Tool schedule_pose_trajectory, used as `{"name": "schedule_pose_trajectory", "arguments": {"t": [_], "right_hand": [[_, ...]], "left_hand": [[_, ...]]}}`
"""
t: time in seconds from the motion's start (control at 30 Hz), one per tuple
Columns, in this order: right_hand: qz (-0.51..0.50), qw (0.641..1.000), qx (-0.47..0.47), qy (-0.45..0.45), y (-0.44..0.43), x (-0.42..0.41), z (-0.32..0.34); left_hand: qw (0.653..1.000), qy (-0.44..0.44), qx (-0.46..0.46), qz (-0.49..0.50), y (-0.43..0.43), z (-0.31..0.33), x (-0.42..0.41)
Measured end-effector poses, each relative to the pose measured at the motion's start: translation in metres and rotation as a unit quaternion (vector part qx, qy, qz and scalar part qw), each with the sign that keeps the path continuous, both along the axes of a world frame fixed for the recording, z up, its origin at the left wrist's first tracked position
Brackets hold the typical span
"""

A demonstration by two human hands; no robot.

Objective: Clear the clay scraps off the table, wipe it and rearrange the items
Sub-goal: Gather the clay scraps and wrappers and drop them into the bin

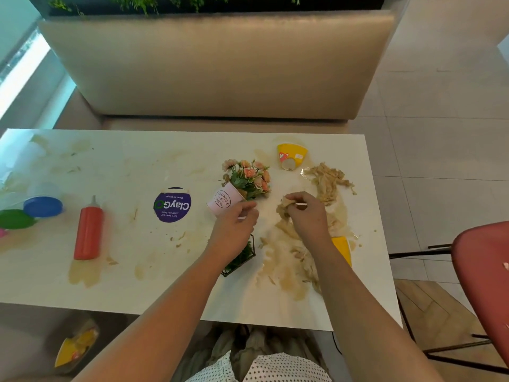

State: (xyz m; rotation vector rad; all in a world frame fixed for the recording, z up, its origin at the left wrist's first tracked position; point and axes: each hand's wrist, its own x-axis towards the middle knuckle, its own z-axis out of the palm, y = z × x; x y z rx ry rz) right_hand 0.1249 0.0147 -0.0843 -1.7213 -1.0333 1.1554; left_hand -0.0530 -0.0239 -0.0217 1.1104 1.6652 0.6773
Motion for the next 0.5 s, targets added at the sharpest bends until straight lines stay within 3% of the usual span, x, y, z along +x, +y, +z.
{"name": "schedule_pose_trajectory", "arguments": {"t": [0.1,0.17,0.27,0.4,0.5], "right_hand": [[0.000,0.986,-0.023,0.167,-0.009,-0.008,0.015],[0.050,0.982,-0.019,0.181,-0.016,-0.012,0.023],[0.108,0.988,0.006,0.107,-0.020,-0.010,0.028],[0.112,0.993,0.020,-0.030,-0.019,0.008,0.019],[0.161,0.966,0.006,-0.201,-0.014,0.028,-0.010]], "left_hand": [[0.984,-0.157,-0.083,0.023,0.008,-0.001,0.018],[0.966,-0.237,-0.093,0.052,0.011,-0.004,0.028],[0.950,-0.281,-0.075,0.113,0.012,-0.010,0.034],[0.949,-0.259,-0.072,0.167,0.009,-0.016,0.035],[0.950,-0.244,-0.064,0.185,0.011,-0.018,0.030]]}}
